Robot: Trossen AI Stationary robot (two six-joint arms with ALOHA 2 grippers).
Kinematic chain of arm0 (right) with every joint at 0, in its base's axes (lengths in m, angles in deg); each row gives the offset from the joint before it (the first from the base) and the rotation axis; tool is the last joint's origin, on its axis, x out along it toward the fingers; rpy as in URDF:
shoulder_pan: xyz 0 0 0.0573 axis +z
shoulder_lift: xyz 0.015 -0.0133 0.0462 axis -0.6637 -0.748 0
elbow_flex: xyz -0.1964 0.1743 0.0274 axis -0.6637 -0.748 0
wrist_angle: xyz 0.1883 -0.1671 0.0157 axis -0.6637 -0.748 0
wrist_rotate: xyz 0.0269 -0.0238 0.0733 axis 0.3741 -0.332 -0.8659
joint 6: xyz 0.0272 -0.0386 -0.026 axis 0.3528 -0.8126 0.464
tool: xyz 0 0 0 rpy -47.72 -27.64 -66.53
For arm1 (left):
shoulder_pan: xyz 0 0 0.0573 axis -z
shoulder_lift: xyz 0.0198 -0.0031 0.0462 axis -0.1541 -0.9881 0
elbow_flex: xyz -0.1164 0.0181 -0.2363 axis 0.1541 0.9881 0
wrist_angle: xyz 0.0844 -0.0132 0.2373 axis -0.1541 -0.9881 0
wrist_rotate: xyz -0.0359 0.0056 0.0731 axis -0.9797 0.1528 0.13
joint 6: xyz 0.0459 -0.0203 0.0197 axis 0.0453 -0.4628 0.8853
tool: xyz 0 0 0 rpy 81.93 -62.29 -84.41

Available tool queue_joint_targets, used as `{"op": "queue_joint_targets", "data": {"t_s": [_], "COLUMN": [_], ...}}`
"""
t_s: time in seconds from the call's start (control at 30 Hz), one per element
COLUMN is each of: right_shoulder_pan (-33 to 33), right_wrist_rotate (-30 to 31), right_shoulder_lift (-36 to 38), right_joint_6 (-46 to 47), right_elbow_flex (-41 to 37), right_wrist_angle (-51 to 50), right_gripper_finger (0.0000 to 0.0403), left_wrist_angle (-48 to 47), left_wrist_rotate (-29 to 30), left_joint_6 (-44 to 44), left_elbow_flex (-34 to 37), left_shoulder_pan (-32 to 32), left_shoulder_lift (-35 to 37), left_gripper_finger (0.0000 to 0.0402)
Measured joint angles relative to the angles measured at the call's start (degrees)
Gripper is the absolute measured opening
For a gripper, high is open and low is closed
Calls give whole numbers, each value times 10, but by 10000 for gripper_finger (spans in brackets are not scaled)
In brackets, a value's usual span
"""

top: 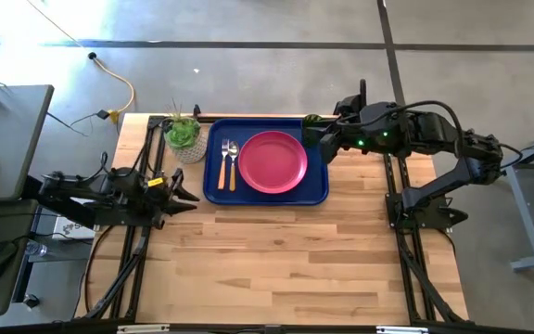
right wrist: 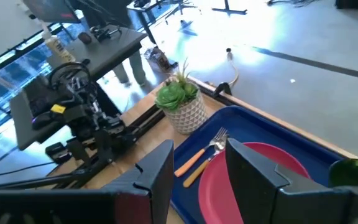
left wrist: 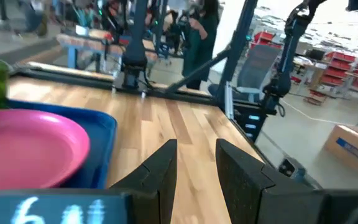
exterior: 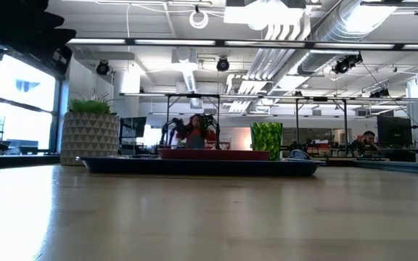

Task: Pick and place plate/cup/fork/spoon on tray
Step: Return to Home Position

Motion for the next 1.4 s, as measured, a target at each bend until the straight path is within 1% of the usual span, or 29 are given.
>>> {"op": "queue_joint_targets", "data": {"t_s": [0.1,0.2,0.23,0.43,0.53,0.67,0.8,0.93,1.0,1.07,1.2,1.4], "right_shoulder_pan": [0,0,0,0,0,0,0,7,18,33,64,78], "right_wrist_rotate": [15,16,16,12,9,9,11,27,40,36,12,-39], "right_shoulder_lift": [0,0,0,0,5,30,69,125,168,215,312,438], "right_joint_6": [0,0,0,-29,-61,-119,-171,-179,-168,-154,-157,-197], "right_elbow_flex": [0,0,0,0,0,0,0,-12,-51,-108,-257,-453], "right_wrist_angle": [-6,-10,-11,-11,-14,-29,-69,-130,-137,-117,-30,80], "right_gripper_finger": [138,138,138,138,138,138,138,138,138,138,138,138], "left_wrist_angle": [3,5,5,85,87,87,86,86,88,86,86,86], "left_wrist_rotate": [27,51,52,60,65,65,65,65,65,65,65,65], "left_joint_6": [14,18,18,18,18,1,-11,-11,-13,-12,-12,-12], "left_elbow_flex": [19,43,48,82,83,83,83,83,83,83,83,83], "left_shoulder_pan": [0,0,0,-1,-2,-2,-2,-2,-2,-2,-2,-2], "left_shoulder_lift": [27,29,29,30,26,20,8,-1,-2,-2,-2,-2], "left_gripper_finger": [99,99,99,99,99,99,99,99,99,99,99,99]}}
